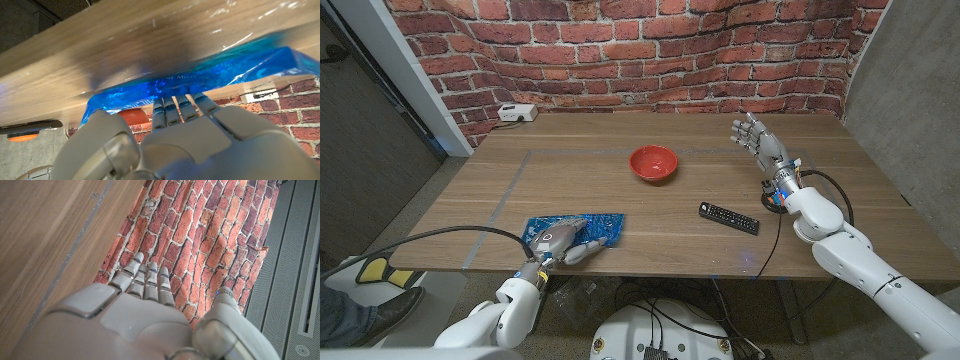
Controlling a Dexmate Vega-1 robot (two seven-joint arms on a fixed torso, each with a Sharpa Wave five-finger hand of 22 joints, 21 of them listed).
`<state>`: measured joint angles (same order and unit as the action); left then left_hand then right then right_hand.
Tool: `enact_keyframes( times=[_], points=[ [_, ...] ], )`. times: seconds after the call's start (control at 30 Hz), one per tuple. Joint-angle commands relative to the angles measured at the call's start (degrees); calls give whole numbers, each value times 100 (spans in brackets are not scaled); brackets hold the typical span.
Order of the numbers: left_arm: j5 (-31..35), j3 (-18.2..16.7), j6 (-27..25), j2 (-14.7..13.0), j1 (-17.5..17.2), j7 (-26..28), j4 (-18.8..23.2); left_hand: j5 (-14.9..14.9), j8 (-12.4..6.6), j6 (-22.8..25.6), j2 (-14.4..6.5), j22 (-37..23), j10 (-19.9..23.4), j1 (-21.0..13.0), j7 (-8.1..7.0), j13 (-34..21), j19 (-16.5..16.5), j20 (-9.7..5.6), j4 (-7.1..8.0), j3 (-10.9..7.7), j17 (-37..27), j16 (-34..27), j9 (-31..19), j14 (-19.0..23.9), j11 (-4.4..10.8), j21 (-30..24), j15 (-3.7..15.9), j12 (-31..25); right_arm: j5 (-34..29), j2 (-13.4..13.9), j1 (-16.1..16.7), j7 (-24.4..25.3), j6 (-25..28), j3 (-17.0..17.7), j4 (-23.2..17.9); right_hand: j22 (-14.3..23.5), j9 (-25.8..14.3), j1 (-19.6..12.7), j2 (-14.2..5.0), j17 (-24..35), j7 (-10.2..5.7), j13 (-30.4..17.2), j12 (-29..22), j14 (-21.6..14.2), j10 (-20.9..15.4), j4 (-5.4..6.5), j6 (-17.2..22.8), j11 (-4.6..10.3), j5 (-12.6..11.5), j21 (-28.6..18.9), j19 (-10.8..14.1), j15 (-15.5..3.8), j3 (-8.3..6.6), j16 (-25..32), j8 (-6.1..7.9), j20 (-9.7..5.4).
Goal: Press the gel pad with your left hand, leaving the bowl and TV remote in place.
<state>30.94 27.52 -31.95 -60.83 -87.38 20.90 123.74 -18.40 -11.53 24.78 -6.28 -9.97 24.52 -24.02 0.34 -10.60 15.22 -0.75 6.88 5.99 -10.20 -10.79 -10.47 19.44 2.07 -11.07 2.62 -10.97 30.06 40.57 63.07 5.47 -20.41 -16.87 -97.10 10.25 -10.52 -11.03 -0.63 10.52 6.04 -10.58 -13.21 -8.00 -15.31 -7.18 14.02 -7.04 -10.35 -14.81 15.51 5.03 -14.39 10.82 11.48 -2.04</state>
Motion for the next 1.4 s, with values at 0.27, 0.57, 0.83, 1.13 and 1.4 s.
enact_keyframes(
  times=[0.27, 0.57, 0.83, 1.13, 1.4],
  points=[
    [-291, 252, -334, -267, 90, -35, 124, 37, -73, 212, -55, -30, 246, -13, 60, -35, 90, 8, 21, 34, -29, -58, -36, 171, -43, -69, 30, -102, -3, -8, 66, 27, -68, 33, 8, 32, -25, -58, 0, 12, -15, -21, 19, -47, -61, -34, 58, -2, 15, 33, 41, -5, -23, -12, -16, 5],
    [-446, 146, -351, -409, -11, 197, 283, 40, -80, 255, -69, -28, 291, -30, 42, -35, 123, 23, 16, 33, -27, -61, -35, 214, -40, -79, 17, -110, -2, -47, 74, 55, -99, 31, -1, 33, -25, -63, -2, 12, -10, -21, 24, -47, -57, -35, 56, 2, 15, 43, 44, -11, -24, -14, -19, 5],
    [-605, -185, -369, -544, -349, 712, 539, 42, -87, 292, -81, -28, 323, -46, 50, -35, 148, 9, 11, 31, -26, -63, -35, 248, -50, -86, 21, -114, -26, -56, 96, 76, -132, 31, -26, 34, -25, -67, -4, 12, -14, -21, 26, -51, -59, -37, 62, 6, 16, 50, 49, -10, -25, -14, -19, 3],
    [-695, -425, -286, -602, -528, 1035, 629, 44, -94, 338, -106, -27, 363, -72, 54, -34, 177, 16, 4, 19, -24, -70, -35, 299, -44, -93, 25, -119, -43, -66, 122, 91, -185, 40, -39, 34, -25, -69, -4, 12, -18, -22, 28, -55, -62, -37, 66, 5, 17, 58, 54, -7, -23, -14, -19, 2],
    [-771, -696, -73, -563, -700, 1395, 644, 45, -92, 351, -124, -26, 384, -97, 55, -34, 197, 13, -4, 8, -22, -69, -34, 323, -35, -97, 25, -119, -62, -64, 134, 120, -188, 49, -66, 34, -25, -69, -5, 12, -19, -22, 31, -49, -62, -36, 65, 5, 17, 65, 57, -9, -23, -18, -20, 4]
  ],
)
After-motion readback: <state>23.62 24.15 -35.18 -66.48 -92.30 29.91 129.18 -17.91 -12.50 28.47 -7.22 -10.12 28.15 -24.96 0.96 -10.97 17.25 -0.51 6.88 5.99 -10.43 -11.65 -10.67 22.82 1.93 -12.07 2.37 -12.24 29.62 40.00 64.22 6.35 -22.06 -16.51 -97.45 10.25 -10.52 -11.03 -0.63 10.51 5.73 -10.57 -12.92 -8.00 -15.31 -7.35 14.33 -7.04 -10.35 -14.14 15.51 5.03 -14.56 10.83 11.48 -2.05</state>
